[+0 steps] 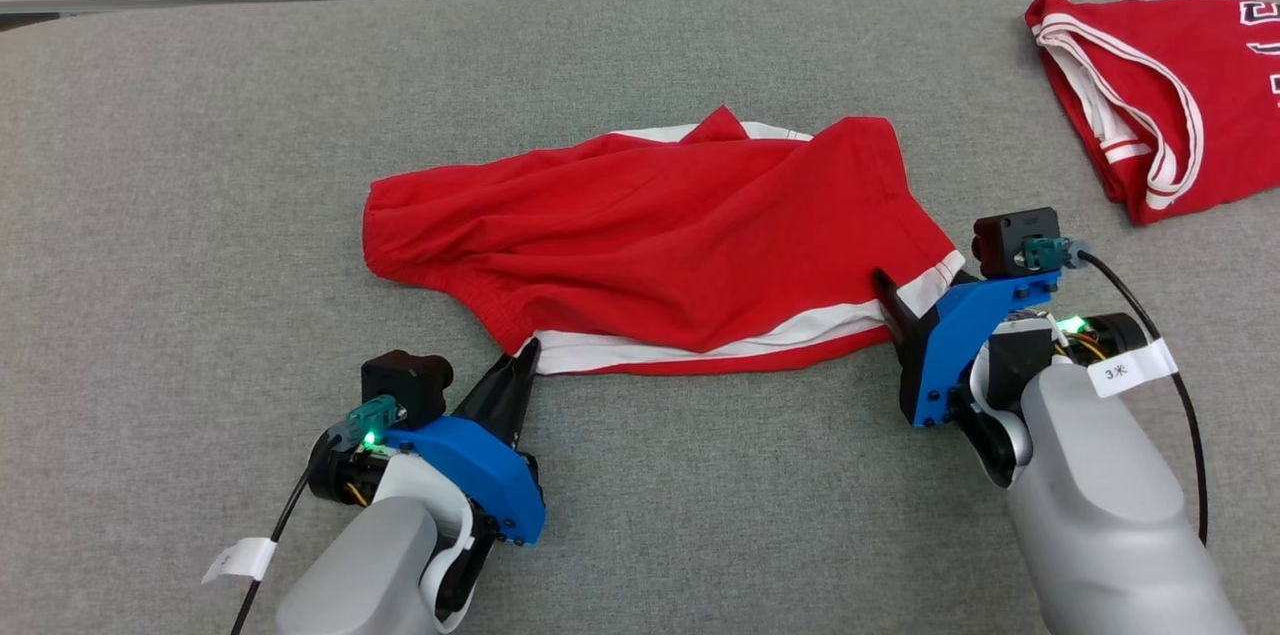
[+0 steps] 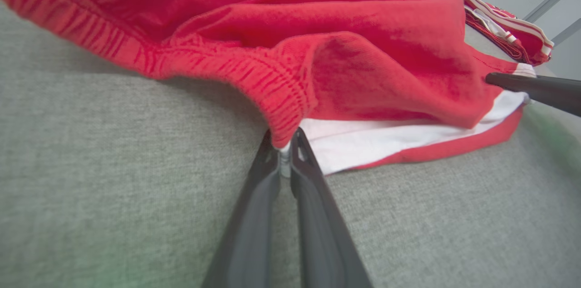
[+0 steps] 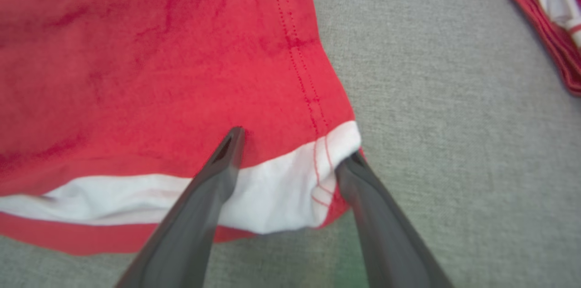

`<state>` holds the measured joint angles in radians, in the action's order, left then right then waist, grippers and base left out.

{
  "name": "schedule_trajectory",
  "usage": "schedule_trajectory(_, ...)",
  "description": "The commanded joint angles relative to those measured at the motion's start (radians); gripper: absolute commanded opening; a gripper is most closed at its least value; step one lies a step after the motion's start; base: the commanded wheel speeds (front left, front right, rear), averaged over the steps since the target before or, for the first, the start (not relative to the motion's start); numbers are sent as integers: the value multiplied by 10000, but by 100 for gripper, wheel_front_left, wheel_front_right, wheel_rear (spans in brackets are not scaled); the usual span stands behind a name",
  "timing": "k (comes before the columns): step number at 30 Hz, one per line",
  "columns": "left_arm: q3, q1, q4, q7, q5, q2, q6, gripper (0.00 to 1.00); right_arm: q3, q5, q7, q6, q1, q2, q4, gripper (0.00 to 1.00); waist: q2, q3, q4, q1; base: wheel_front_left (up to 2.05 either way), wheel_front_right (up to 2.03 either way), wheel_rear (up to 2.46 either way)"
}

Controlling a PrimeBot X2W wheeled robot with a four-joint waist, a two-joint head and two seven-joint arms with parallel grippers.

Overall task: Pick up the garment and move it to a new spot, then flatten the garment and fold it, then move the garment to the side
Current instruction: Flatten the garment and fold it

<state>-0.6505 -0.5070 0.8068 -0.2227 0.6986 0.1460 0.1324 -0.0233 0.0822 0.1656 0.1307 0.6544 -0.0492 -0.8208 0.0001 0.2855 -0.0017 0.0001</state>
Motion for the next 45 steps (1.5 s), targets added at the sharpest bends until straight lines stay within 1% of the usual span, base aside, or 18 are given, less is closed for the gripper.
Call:
schedule_trajectory(1, -52, -56, 179, -52, 86, 109, -43, 0, -147, 64, 2, 1, 166, -25, -140, 85, -1, -36, -25, -1, 0, 0, 0)
schedule_trajectory(2, -73, -67, 203, -47, 122, 117, -43, 0, -209, 77, 21, 1, 162, -23, -187, 75, -1, -46, -31, -1, 0, 0, 0)
schedule_trajectory(4, -126, -87, 247, -74, 159, 135, -43, 0, -400, 30, -18, 1, 179, -16, -256, 0, -1, -65, -39, -1, 0, 0, 0)
schedule_trajectory(10, -172, -183, 227, -241, 253, 200, -43, 0, -512, 103, -559, 1, 284, -75, -114, 0, -1, -152, -53, -1, 0, 0, 0)
schedule_trajectory(15, 35, -179, -311, -380, 311, 241, -37, 0, -369, 341, -1068, 1, 6, -74, 393, 0, -1, -360, -70, -1, 0, 0, 0)
schedule_trajectory(16, 110, -160, -546, -396, 307, 282, -37, 0, -346, 436, -1166, 1, -133, -71, 597, 0, -1, -425, -75, -1, 0, 0, 0)
schedule_trajectory(18, 450, 107, -1689, -425, 573, 347, -36, 0, -388, 757, -1343, 1, -570, -80, 1464, 0, -1, -633, -103, -1, 0, 0, 0)
schedule_trajectory(20, 574, 371, -2653, -420, 857, 549, -36, 0, -422, 1195, -1265, 1, -976, -77, 2284, 0, -1, -767, -131, -1, 0, 0, 0)
schedule_trajectory(23, 722, 650, -4264, -341, 1501, 1051, -36, 0, -410, 1626, -930, 1, -1677, -289, 3923, 0, -1, -930, -188, -1, 0, 0, 0)
schedule_trajectory(25, 846, 807, -5271, 71, 1827, 1614, -36, 0, -312, 1842, -544, 3, -2129, -408, 5169, 0, -1, -1001, -237, -1, 0, 0, 0)
schedule_trajectory(27, 1011, 882, -6235, 675, 2144, 2102, -100, 0, -117, 1862, -101, 1, -2466, -555, 6416, 0, -1, -1022, -270, -1, 0, 0, 0)
schedule_trajectory(30, 1354, 722, -7642, 1698, 2691, 2799, -358, 0, 127, 1858, 628, 1, -2640, -740, 8022, 0, -1, -917, -317, -1, 0, 0, 0)
schedule_trajectory(33, 1644, 199, -8577, 2732, 3010, 3464, -678, 0, 97, 1793, 1322, 1, -2040, -971, 8977, 0, -1, -609, -351, -1, 0, 0, 0)
schedule_trajectory(35, 1792, -265, -8789, 3303, 3141, 3714, -867, 0, 29, 1893, 1677, 0, -1419, -1122, 9121, 0, -1, -291, -379, -1, 0, 0, 0)
schedule_trajectory(37, 1843, -923, -8703, 3736, 3009, 3922, -997, 0, -69, 1873, 1921, 0, -642, -1296, 8888, 0, -1, 90, -364, -1, 0, 0, 0)
schedule_trajectory(40, 1964, -2062, -8287, 4126, 2909, 3863, -1116, 0, -235, 1905, 2010, 0, 864, -1472, 8240, 0, -1, 747, -351, -1, 0, 0, 0)
schedule_trajectory(42, 2003, -2907, -7901, 4223, 2740, 3759, -1114, 0, -359, 1810, 1832, 0, 1915, -1576, 7624, 0, -1, 1170, -359, -1, 0, 0, 0)
schedule_trajectory(45, 2144, -4250, -7318, 4204, 2407, 3620, -1187, 0, -381, 1684, 1312, -2, 3541, -1446, 6601, 0, -1, 1750, -466, -1, 0, 0, 0)
